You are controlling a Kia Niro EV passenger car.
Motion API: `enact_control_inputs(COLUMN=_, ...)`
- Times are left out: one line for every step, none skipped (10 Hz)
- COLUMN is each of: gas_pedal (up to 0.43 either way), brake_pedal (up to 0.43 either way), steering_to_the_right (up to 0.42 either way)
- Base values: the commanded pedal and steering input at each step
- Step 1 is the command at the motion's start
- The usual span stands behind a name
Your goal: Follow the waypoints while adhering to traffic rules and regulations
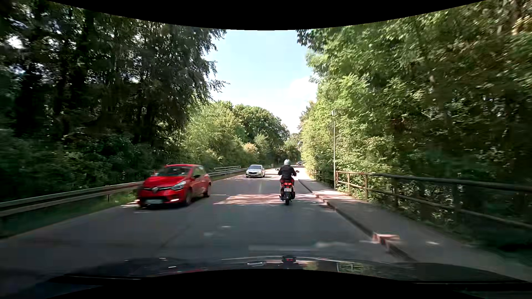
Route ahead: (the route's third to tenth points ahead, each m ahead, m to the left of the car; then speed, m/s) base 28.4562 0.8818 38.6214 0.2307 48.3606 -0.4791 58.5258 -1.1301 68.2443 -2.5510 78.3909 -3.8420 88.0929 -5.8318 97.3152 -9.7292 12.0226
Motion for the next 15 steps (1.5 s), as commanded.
enact_control_inputs(gas_pedal=0.169, brake_pedal=0.012, steering_to_the_right=0.002)
enact_control_inputs(gas_pedal=0.169, brake_pedal=0.012, steering_to_the_right=0.001)
enact_control_inputs(gas_pedal=0.169, brake_pedal=0.012, steering_to_the_right=0.001)
enact_control_inputs(gas_pedal=0.169, brake_pedal=0.012, steering_to_the_right=-0.001)
enact_control_inputs(gas_pedal=0.169, brake_pedal=0.012, steering_to_the_right=-0.001)
enact_control_inputs(gas_pedal=0.177, brake_pedal=0.012, steering_to_the_right=-0.002)
enact_control_inputs(gas_pedal=0.177, brake_pedal=0.012, steering_to_the_right=-0.001)
enact_control_inputs(gas_pedal=0.177, brake_pedal=0.012, steering_to_the_right=-0.001)
enact_control_inputs(gas_pedal=0.150, brake_pedal=0.012, steering_to_the_right=-0.001)
enact_control_inputs(gas_pedal=0.118, brake_pedal=0.012, steering_to_the_right=-0.001)
enact_control_inputs(gas_pedal=0.079, brake_pedal=0.012, steering_to_the_right=-0.001)
enact_control_inputs(gas_pedal=0.079, brake_pedal=0.012, steering_to_the_right=0.000)
enact_control_inputs(gas_pedal=0.079, brake_pedal=0.012, steering_to_the_right=0.001)
enact_control_inputs(gas_pedal=0.079, brake_pedal=0.012, steering_to_the_right=0.005)
enact_control_inputs(gas_pedal=0.079, brake_pedal=0.012, steering_to_the_right=0.010)
